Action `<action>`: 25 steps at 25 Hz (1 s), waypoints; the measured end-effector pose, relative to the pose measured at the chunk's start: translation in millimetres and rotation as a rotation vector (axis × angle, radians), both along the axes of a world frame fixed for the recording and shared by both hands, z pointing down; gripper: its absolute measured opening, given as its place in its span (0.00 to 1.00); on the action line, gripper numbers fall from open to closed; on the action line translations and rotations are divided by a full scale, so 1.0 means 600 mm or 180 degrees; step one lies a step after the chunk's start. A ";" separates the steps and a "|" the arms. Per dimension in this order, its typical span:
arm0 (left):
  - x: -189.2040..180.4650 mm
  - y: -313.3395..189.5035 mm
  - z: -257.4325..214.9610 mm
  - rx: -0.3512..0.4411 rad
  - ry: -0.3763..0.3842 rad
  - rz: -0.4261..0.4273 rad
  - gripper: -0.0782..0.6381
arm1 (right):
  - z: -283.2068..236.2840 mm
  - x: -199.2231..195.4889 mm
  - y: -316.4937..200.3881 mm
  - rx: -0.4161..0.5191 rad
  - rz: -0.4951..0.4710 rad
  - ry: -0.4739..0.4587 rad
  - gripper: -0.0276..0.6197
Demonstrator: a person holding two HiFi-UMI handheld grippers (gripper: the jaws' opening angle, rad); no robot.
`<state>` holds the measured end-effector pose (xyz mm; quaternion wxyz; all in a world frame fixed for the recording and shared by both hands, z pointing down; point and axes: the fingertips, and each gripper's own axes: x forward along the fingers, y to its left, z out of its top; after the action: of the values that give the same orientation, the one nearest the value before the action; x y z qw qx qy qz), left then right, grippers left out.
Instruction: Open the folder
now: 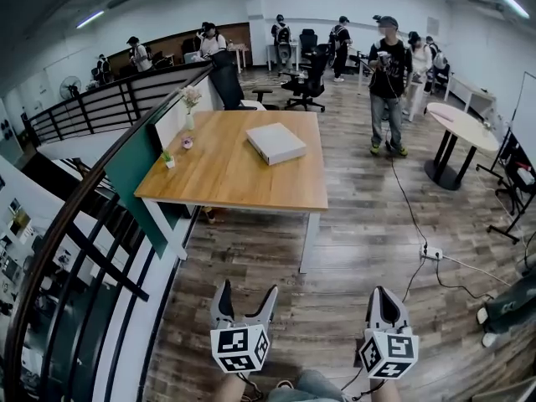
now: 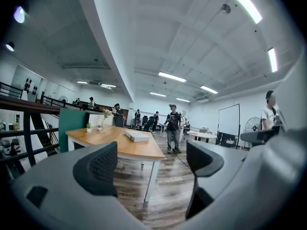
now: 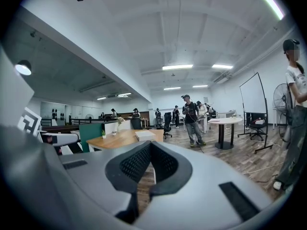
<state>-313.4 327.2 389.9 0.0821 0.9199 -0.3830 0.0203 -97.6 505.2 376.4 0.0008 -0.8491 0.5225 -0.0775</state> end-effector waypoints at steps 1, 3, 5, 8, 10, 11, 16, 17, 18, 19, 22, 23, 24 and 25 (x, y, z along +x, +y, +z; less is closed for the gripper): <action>0.002 -0.003 0.009 -0.0041 -0.0006 0.0014 0.74 | 0.007 0.001 -0.001 -0.0031 0.0014 -0.0014 0.05; 0.009 -0.009 0.021 -0.0090 -0.0029 0.0062 0.74 | 0.018 0.007 -0.006 -0.0071 0.0044 -0.0059 0.05; 0.016 -0.021 0.026 -0.0090 -0.0051 0.0088 0.74 | 0.024 0.017 -0.016 -0.0062 0.0072 -0.0092 0.05; 0.029 -0.055 0.027 -0.0084 -0.0055 0.0067 0.74 | 0.025 0.035 -0.047 -0.0009 0.0092 -0.0104 0.05; 0.045 -0.083 0.025 -0.0072 -0.0065 0.0052 0.74 | 0.026 0.054 -0.075 0.0017 0.0088 -0.0114 0.05; 0.054 -0.098 0.023 -0.0059 -0.0077 0.0041 0.74 | 0.026 0.064 -0.090 0.0025 0.0083 -0.0122 0.05; 0.107 -0.182 0.013 -0.0012 -0.0098 -0.0026 0.73 | 0.027 0.127 -0.177 0.0060 0.0034 -0.0160 0.05; 0.120 -0.198 0.010 -0.0006 -0.0098 -0.0040 0.73 | 0.024 0.140 -0.195 0.0070 0.0021 -0.0159 0.05; 0.132 -0.215 0.007 -0.0001 -0.0100 -0.0052 0.73 | 0.021 0.154 -0.213 0.0080 0.0008 -0.0157 0.05; 0.146 -0.230 0.004 0.0001 -0.0101 -0.0060 0.73 | 0.017 0.168 -0.230 0.0090 -0.0006 -0.0156 0.05; 0.190 -0.274 -0.007 0.0007 -0.0099 -0.0060 0.73 | 0.004 0.214 -0.278 0.0118 -0.0025 -0.0157 0.05; 0.205 -0.288 -0.009 0.0013 -0.0103 -0.0055 0.73 | 0.001 0.229 -0.293 0.0128 -0.0024 -0.0160 0.05; 0.221 -0.302 -0.011 0.0020 -0.0110 -0.0047 0.73 | -0.001 0.244 -0.307 0.0136 -0.0020 -0.0166 0.05; 0.237 -0.316 -0.012 0.0026 -0.0119 -0.0036 0.73 | -0.001 0.259 -0.321 0.0143 -0.0016 -0.0176 0.05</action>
<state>-171.4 137.6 382.5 0.0713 0.9175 -0.3898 0.0354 58.0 312.6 376.0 0.0341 -0.8451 0.5260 -0.0891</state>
